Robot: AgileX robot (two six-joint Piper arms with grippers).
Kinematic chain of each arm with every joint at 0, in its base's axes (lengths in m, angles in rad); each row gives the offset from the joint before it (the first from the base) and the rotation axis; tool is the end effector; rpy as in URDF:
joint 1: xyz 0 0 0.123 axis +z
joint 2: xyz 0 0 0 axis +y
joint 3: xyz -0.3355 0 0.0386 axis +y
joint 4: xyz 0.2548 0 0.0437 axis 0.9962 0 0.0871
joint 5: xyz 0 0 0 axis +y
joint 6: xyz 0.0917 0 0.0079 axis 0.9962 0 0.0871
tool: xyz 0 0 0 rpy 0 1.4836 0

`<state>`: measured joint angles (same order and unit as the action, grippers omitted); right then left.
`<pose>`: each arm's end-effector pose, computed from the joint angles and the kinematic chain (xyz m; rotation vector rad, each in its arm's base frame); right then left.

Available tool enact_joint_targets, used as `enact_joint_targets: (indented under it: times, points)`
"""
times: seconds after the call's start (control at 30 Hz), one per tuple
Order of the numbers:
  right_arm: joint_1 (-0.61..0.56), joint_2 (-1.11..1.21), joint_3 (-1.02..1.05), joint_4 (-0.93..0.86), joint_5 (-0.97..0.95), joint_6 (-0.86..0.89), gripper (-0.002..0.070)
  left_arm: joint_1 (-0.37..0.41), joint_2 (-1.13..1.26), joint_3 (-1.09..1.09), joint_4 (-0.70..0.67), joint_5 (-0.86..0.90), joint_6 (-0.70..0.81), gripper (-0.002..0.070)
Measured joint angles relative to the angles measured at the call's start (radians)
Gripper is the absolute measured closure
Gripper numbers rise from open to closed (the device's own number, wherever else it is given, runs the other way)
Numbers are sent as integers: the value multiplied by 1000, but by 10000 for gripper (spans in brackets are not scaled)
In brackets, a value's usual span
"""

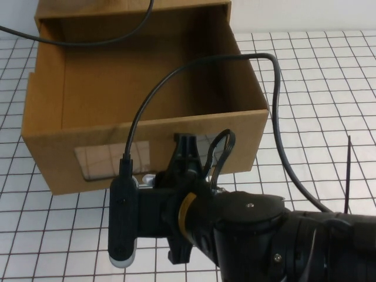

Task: Open the shoe box
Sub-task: 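Pull the top drawer of the cardboard box fully open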

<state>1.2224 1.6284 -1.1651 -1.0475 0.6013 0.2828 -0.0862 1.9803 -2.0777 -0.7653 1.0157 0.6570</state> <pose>0.1675 0.3288 0.3288 -1.6125 1.4754 -0.2778 0.4698 -0.0950 0.4371 0.6251 2.0778 -0.6445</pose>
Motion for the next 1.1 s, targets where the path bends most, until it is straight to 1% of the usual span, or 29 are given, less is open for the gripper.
enact_joint_targets:
  times: [0.1,0.17,0.2,0.33,0.4,0.43,0.5,0.57,0.67,0.73,0.83,0.97,1.03,1.1]
  points:
    - [2,0,0,21,0,0,657,0,0,0,0,0,0,678]
    - [6,-3,0,50,2,0,623,0,0,0,0,0,0,677]
    - [14,-8,0,65,10,2,588,0,0,0,0,0,0,677]
    - [62,-43,2,120,56,3,408,0,-4,0,0,-2,0,677]
    - [92,-68,2,132,94,4,370,0,-8,0,2,-2,0,677]
    - [112,-80,2,134,116,4,365,0,-13,0,8,-2,0,677]
    - [132,-102,2,138,157,6,383,0,-24,-8,23,17,0,677]
    - [143,-125,2,140,201,8,435,0,-35,-26,31,43,0,677]
    - [145,-167,2,120,273,55,576,0,-62,-60,33,80,0,677]
    - [143,-199,2,90,308,101,641,0,-94,-71,33,90,2,677]
    - [143,-250,2,48,324,131,675,0,-138,-79,29,105,4,677]
    - [101,-311,2,22,329,191,685,0,-187,-80,29,138,6,677]
    - [32,-333,2,25,329,217,687,0,-214,-78,33,140,6,677]
    - [-60,-353,2,48,320,230,687,0,-248,-58,56,130,6,677]
